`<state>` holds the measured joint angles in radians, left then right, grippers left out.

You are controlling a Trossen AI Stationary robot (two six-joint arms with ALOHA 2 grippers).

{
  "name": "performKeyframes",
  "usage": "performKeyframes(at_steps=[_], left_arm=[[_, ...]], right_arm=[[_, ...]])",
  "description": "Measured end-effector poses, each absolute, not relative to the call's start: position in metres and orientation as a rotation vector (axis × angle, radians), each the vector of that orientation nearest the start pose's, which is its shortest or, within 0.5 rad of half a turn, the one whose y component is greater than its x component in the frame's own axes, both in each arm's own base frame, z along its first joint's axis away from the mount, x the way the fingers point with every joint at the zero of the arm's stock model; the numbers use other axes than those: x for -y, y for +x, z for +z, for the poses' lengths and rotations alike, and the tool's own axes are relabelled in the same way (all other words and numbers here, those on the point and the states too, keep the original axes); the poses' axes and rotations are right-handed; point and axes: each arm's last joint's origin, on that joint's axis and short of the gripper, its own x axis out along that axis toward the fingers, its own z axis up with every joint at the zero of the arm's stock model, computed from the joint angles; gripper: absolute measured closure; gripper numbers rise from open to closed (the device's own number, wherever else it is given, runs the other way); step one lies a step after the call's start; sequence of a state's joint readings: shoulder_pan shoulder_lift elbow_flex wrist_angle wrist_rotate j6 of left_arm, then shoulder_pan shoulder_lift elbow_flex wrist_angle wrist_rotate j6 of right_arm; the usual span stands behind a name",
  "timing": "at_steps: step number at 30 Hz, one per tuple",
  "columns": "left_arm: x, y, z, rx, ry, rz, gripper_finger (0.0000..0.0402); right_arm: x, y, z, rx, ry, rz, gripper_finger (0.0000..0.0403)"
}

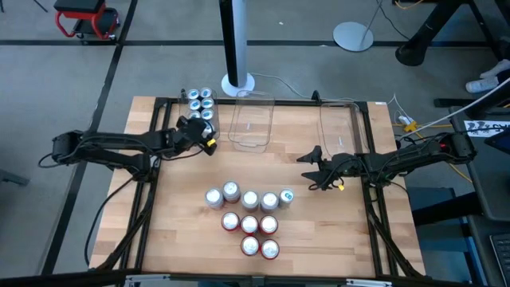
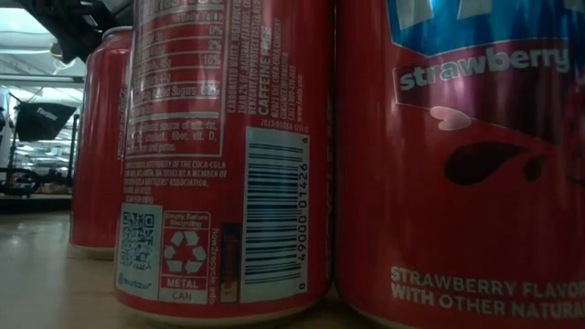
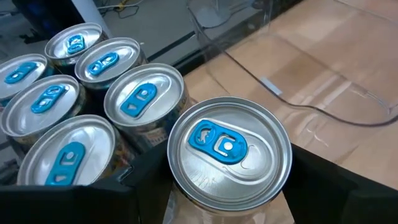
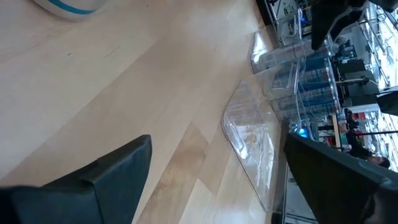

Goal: Sort soda cans
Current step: Put the blue soda can into the left transparent bin

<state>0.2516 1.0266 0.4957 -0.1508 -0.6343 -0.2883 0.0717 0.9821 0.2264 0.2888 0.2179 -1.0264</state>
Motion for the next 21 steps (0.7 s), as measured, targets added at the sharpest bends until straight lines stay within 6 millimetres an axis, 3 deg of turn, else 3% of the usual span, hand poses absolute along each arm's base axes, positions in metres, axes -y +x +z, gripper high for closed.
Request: performKeyframes(at_steps=[17, 21], left_arm=[[-0.0684, 0.1954, 0.1932, -0.542, -0.131, 0.963, 0.0148], [-0.0696, 0.1951, 0.1936, -0.533, -0.135, 0.978, 0.013]], right_arm=[[-0.0066, 0.1786, 0.1554, -0.498, -1.073, 0.108, 0.0036], [-0.0066, 0.1785, 0.1554, -0.498, -1.073, 0.108, 0.0036]])
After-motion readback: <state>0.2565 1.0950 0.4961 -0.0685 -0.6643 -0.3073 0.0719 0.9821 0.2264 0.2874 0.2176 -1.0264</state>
